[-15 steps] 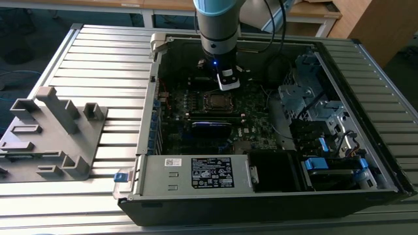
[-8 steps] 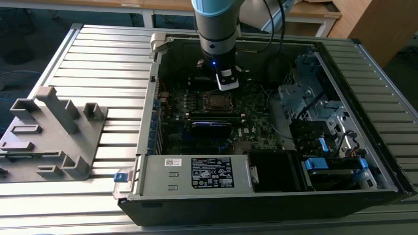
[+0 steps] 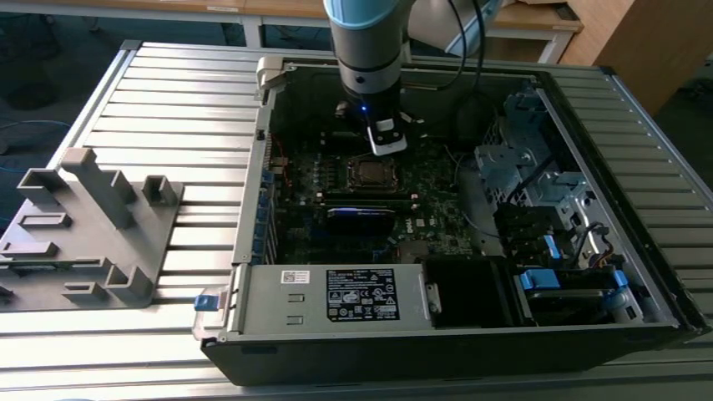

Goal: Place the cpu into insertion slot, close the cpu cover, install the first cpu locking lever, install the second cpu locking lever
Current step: 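Install the first cpu locking lever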

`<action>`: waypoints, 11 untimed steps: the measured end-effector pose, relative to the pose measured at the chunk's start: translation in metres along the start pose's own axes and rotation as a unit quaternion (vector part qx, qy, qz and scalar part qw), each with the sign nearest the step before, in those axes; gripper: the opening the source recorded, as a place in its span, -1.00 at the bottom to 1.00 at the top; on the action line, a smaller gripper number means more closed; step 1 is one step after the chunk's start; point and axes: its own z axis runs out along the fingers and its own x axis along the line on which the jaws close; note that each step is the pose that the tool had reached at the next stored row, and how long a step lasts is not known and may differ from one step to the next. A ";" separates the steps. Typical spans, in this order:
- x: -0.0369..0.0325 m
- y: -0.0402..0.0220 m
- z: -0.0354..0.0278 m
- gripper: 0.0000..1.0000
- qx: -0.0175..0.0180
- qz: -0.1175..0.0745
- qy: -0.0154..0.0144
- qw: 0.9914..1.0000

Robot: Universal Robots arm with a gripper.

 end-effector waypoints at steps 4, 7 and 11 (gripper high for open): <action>0.0008 -0.0003 0.0001 -0.79 -0.001 -0.001 -0.002 1.000; 0.0024 -0.0011 0.0005 -0.79 -0.003 -0.002 -0.007 1.000; 0.0025 -0.0011 0.0006 -0.79 -0.004 -0.002 -0.008 1.000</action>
